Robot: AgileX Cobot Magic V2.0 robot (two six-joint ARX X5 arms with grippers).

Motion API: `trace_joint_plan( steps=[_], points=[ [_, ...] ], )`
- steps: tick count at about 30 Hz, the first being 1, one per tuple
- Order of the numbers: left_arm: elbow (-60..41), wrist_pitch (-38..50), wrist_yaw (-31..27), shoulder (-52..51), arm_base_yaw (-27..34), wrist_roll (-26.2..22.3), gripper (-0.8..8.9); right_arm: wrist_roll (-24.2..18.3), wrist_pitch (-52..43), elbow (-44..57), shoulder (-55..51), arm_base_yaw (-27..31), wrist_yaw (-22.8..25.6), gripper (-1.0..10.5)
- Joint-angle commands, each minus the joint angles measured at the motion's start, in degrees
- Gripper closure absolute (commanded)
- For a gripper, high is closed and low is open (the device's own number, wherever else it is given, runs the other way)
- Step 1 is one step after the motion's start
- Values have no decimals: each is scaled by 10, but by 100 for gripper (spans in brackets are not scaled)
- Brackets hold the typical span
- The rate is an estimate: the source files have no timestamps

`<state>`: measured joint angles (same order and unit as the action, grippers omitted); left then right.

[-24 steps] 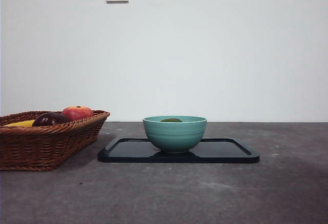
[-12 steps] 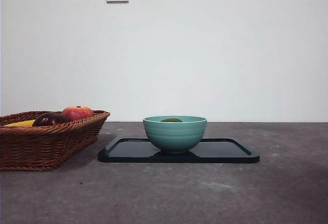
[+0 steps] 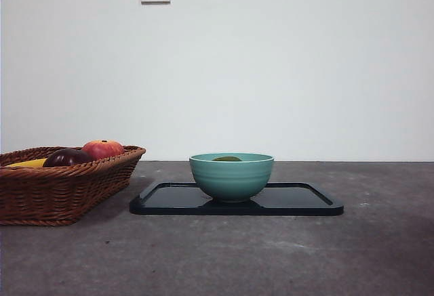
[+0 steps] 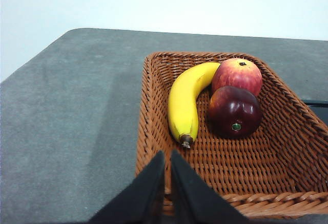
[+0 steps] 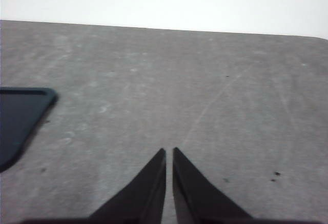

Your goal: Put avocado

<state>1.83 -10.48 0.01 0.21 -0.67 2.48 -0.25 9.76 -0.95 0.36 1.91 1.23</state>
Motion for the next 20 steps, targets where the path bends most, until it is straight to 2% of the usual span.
trace_joint_plan(
  steps=[1, 20],
  points=[
    [-12, -4, -2, 0, -1, 4, 794, -4, 7, 3, -2, 0, 7, 929],
    [-12, -4, -2, 0, -1, 4, 794, -6, 0, 3, -2, 1, 2, 929]
  ],
)
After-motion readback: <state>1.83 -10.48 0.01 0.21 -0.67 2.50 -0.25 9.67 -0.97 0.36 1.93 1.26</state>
